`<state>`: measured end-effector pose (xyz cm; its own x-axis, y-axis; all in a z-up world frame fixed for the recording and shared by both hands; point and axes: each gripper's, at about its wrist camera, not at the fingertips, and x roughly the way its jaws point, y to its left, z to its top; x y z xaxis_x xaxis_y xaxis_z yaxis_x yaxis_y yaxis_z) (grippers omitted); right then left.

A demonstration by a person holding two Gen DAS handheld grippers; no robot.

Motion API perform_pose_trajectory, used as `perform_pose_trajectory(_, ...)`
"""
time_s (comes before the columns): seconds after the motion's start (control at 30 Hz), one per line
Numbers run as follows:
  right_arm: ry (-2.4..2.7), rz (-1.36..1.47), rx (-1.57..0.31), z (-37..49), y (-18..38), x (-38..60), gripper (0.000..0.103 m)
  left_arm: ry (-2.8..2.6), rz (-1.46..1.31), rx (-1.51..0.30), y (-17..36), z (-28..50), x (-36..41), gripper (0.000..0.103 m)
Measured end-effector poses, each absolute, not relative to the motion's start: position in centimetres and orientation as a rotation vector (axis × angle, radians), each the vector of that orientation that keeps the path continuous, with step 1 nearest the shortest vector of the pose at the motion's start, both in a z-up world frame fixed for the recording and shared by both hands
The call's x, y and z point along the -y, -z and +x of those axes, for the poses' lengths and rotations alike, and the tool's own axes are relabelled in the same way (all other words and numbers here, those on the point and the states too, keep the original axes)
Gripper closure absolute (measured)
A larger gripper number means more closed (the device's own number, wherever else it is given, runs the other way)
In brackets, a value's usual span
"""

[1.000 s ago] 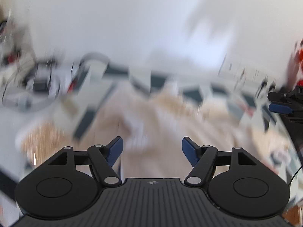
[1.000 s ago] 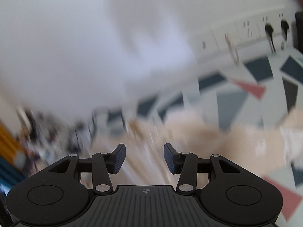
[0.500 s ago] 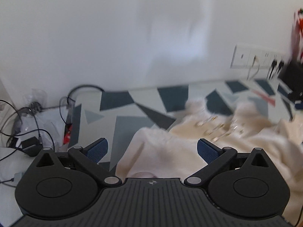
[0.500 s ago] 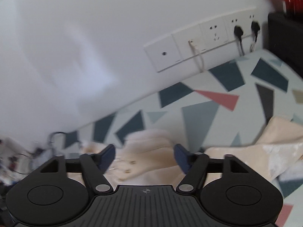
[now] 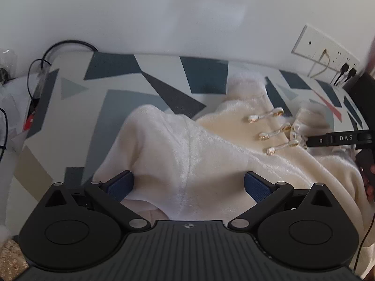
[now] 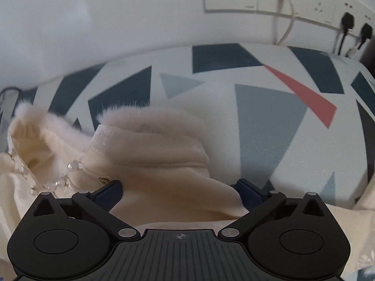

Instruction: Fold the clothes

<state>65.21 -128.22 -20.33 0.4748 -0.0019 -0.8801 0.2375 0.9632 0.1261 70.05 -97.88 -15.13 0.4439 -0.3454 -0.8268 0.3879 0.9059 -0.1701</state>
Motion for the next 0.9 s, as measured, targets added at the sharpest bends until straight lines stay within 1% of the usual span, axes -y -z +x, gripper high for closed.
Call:
perform_pose_trajectory(0.17,0.098,0.128,-1.089,66.3,20.7,127.1,0.001,0.406,0.090,-1.028,15.8,70.1,99.2,0.000)
perform_pose_trajectory(0.3,0.092,0.125,-1.095,66.5,20.6,126.9,0.001,0.381,0.110,-1.038,16.2,70.4,99.8,0.000)
perform_pose_trajectory(0.33,0.089,0.130,-1.091,66.4,20.5,127.0,0.001,0.371,0.112,-1.035,16.2,70.3,99.9,0.000)
perform_pose_trajectory(0.37,0.077,0.129,-1.079,66.2,20.3,127.1,0.004,0.362,0.110,-1.032,16.2,70.2,100.0,0.000)
perform_pose_trajectory(0.4,0.043,0.118,-1.062,66.0,20.0,127.0,0.021,0.354,0.106,-1.030,16.1,70.1,100.1,0.000)
perform_pose_trajectory(0.43,-0.001,0.101,-1.041,65.9,19.5,127.1,0.043,0.346,0.103,-1.029,16.0,70.0,100.1,0.000)
perform_pose_trajectory(0.47,-0.026,0.083,-1.026,66.1,18.8,127.3,0.051,0.341,0.099,-1.028,16.0,70.0,100.1,0.000)
perform_pose_trajectory(0.53,-0.061,0.056,-0.980,66.4,17.2,127.9,0.095,0.329,0.087,-1.019,15.6,70.1,100.0,0.001)
perform_pose_trajectory(0.6,-0.033,0.060,-0.855,66.2,14.7,129.1,0.095,0.311,0.057,-0.994,15.1,70.2,99.6,0.001)
perform_pose_trajectory(0.7,0.041,0.003,-0.558,64.0,9.9,130.2,0.095,0.288,0.001,-0.954,14.1,70.4,98.6,0.001)
perform_pose_trajectory(0.77,0.079,-0.053,-0.408,62.1,7.5,130.5,0.095,0.273,-0.022,-0.932,13.6,70.6,97.8,0.001)
perform_pose_trajectory(0.83,0.087,-0.085,-0.356,60.3,6.6,130.8,0.094,0.265,-0.037,-0.922,13.5,70.9,96.9,0.000)
perform_pose_trajectory(0.9,0.035,-0.121,-0.369,58.4,7.1,130.9,0.094,0.253,-0.043,-0.935,14.0,71.3,96.2,0.001)
